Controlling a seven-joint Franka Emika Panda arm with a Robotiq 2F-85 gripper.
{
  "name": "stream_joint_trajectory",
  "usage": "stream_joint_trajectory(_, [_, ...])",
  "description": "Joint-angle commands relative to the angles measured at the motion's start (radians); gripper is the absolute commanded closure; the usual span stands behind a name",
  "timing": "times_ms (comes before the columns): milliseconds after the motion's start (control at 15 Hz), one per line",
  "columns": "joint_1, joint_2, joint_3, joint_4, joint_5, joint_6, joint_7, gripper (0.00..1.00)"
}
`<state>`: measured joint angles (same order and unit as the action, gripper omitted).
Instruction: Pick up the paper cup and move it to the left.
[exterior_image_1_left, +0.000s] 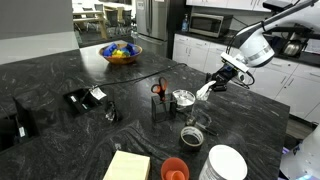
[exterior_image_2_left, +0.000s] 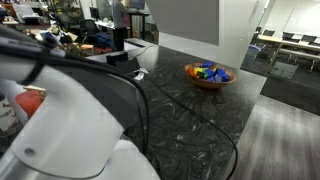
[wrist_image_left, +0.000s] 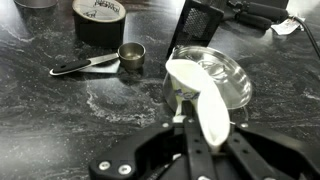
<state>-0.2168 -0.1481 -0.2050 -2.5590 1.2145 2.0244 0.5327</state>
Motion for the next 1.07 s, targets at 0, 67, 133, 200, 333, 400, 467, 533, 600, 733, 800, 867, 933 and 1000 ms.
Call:
stream_joint_trajectory(0, [-0.007,-0.008,0.001,-0.039,0.066,-0.004,-0.041,0.99])
stream_joint_trajectory(67, [-0.009,-0.008,0.0,-0.051,0.072,-0.005,-0.042,0.99])
stream_joint_trajectory(133, [-0.011,-0.01,-0.001,-0.059,0.074,-0.003,-0.043,0.99])
stream_joint_trajectory(200, [-0.014,-0.012,-0.004,-0.064,0.074,-0.007,-0.044,0.99])
stream_joint_trajectory(333, [-0.017,-0.013,-0.007,-0.071,0.074,-0.003,-0.044,0.99])
stream_joint_trajectory(400, [-0.018,-0.013,-0.009,-0.074,0.078,0.0,-0.05,0.99])
stream_joint_trajectory(467, [-0.019,-0.012,-0.012,-0.076,0.084,-0.003,-0.057,0.99])
stream_joint_trajectory(533, [-0.02,-0.008,-0.015,-0.077,0.094,-0.009,-0.067,0.99])
stream_joint_trajectory(600, [-0.019,-0.007,-0.015,-0.081,0.106,-0.01,-0.075,0.99])
stream_joint_trajectory(733, [-0.02,-0.008,-0.016,-0.087,0.116,-0.012,-0.088,0.89])
stream_joint_trajectory(800, [-0.02,-0.007,-0.016,-0.09,0.117,-0.012,-0.091,0.77])
stream_joint_trajectory(867, [-0.02,-0.007,-0.015,-0.092,0.115,-0.009,-0.091,0.65])
stream_joint_trajectory(933, [-0.02,-0.006,-0.011,-0.093,0.103,0.001,-0.075,0.59])
stream_joint_trajectory(1000, [-0.019,-0.006,-0.009,-0.095,0.096,0.007,-0.063,0.5])
